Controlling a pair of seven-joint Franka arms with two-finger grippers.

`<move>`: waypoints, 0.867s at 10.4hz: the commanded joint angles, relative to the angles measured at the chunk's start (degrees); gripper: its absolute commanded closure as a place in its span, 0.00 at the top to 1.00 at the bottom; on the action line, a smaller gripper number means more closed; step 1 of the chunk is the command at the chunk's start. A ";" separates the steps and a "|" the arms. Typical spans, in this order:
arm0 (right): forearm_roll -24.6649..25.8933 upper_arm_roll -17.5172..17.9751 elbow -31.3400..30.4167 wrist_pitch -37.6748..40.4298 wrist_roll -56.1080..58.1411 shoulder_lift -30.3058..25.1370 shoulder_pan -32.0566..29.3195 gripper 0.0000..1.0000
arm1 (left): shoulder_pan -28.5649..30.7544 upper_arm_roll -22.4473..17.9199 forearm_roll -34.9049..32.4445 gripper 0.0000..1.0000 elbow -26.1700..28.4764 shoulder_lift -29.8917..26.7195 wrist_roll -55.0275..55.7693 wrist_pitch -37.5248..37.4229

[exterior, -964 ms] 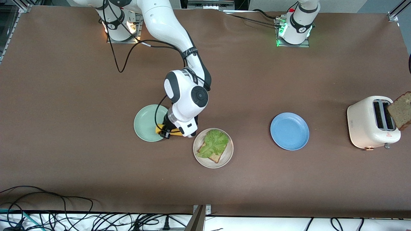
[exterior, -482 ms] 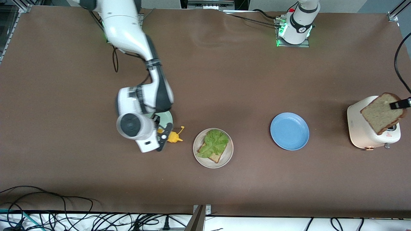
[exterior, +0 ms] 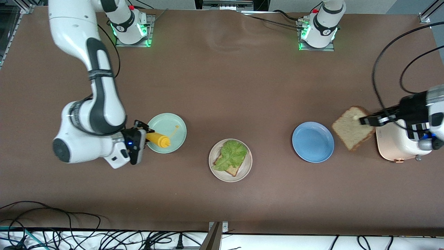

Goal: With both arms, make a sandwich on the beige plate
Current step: 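Lift the bread with the left gripper while the right gripper withdraws bottle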

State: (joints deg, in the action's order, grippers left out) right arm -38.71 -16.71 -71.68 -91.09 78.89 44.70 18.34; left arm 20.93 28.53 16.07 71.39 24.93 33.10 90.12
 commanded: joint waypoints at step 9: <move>-12.70 9.23 4.87 13.47 46.60 16.11 -21.68 0.00 | -23.55 -0.31 9.33 0.00 0.33 17.06 8.56 37.99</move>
State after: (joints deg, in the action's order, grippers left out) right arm -49.62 -8.75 -70.79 -80.98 122.22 57.96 -1.62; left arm -0.55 28.58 23.84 72.17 39.94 41.94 124.32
